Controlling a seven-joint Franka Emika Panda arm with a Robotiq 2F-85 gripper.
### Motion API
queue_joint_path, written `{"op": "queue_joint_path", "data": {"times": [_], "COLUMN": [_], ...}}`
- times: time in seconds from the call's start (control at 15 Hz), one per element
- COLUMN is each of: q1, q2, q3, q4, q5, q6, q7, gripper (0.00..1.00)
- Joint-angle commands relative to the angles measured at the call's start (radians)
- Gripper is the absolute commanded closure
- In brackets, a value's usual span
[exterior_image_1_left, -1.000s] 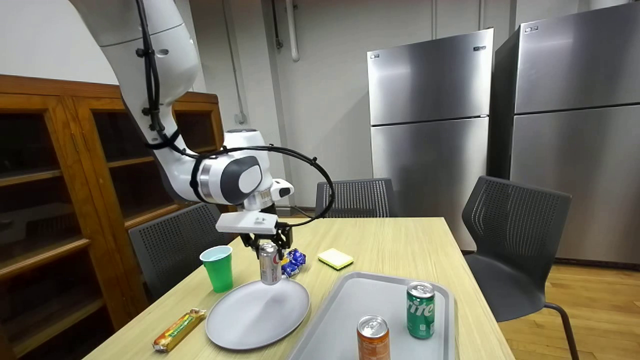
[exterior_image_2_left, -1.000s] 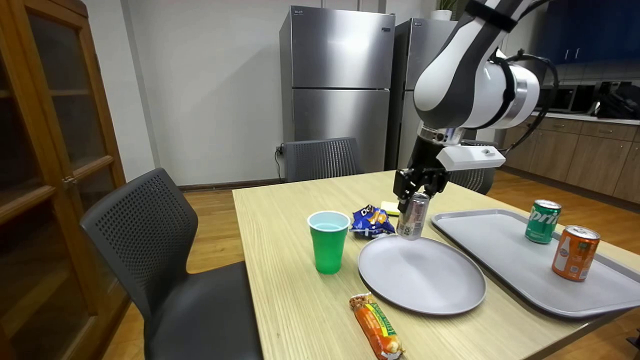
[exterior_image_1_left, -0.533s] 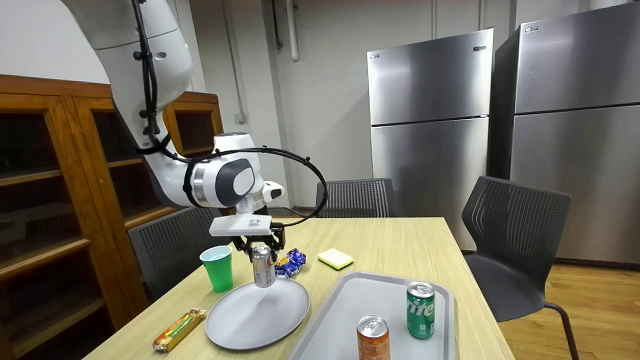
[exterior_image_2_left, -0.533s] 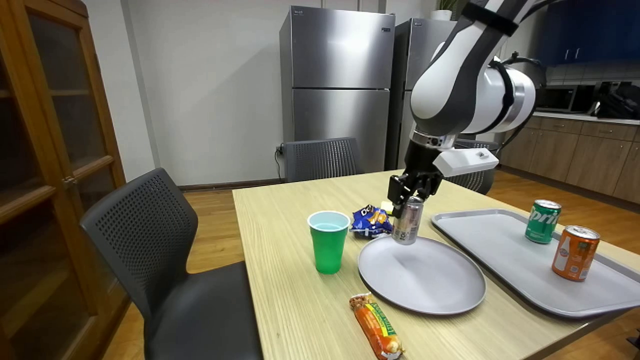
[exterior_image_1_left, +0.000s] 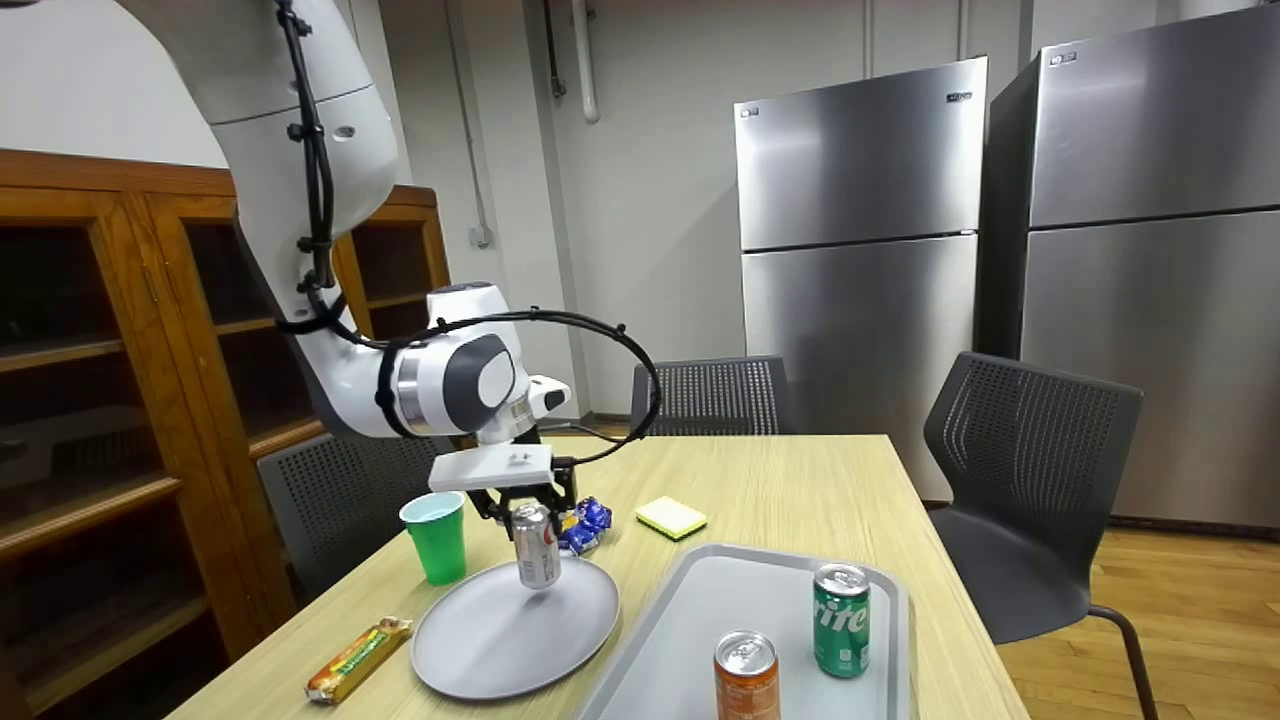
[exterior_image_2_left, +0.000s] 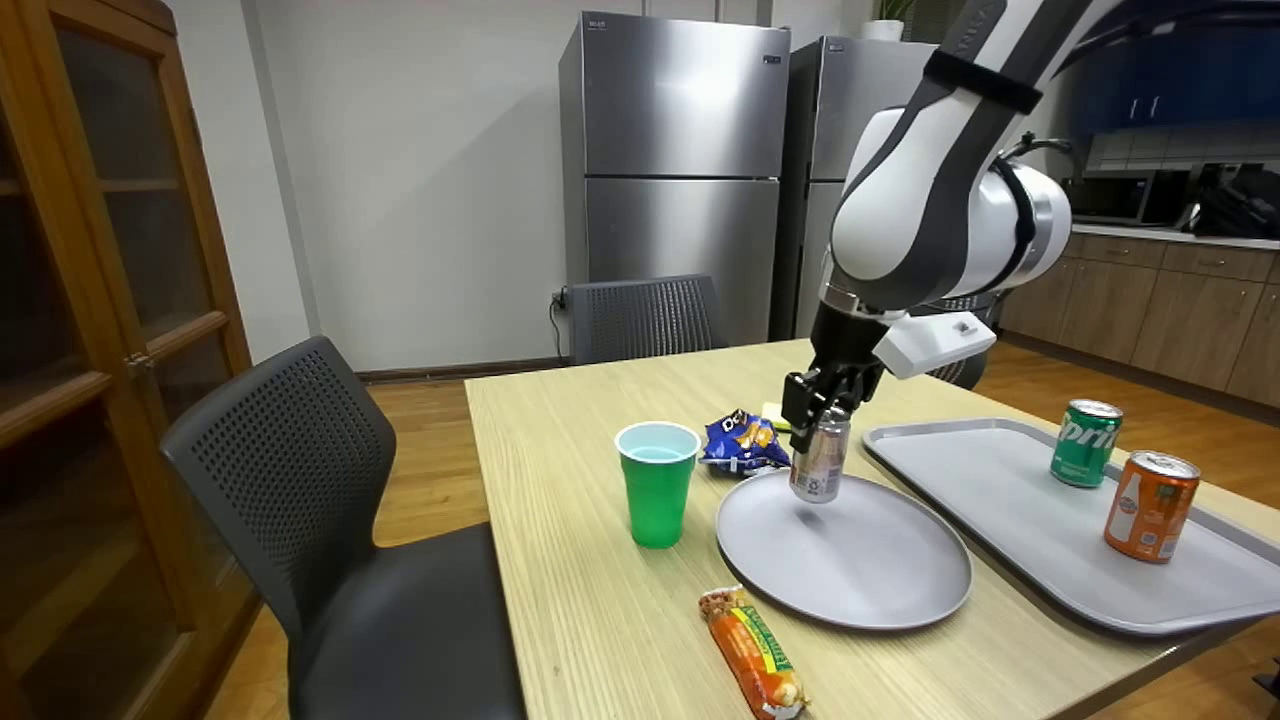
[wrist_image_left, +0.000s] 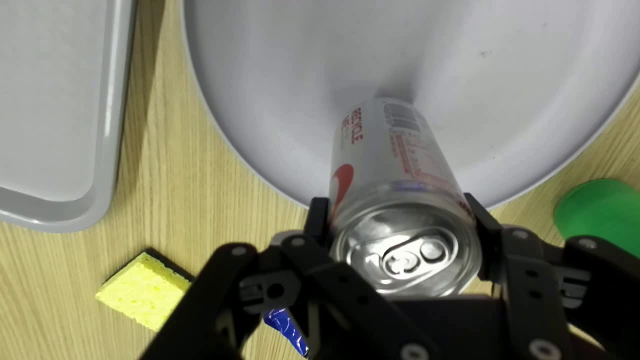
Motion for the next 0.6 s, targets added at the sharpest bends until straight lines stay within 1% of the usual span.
{"op": "queue_joint_path", "data": {"times": [0.0, 0.27, 0.53], "q1": [0.031, 0.051, 0.066], "q2": [0.015, 0.034, 0.038], "q3": [-0.035, -0.058, -0.067], "q4": [0.004, 0.012, 0.013], "q5": [-0.038, -0.049, -0.051], "q6": [0.029, 0.028, 0.026], "q7": [0.042, 0.051, 0.061], "gripper": [0.61, 0.61, 0.61]}}
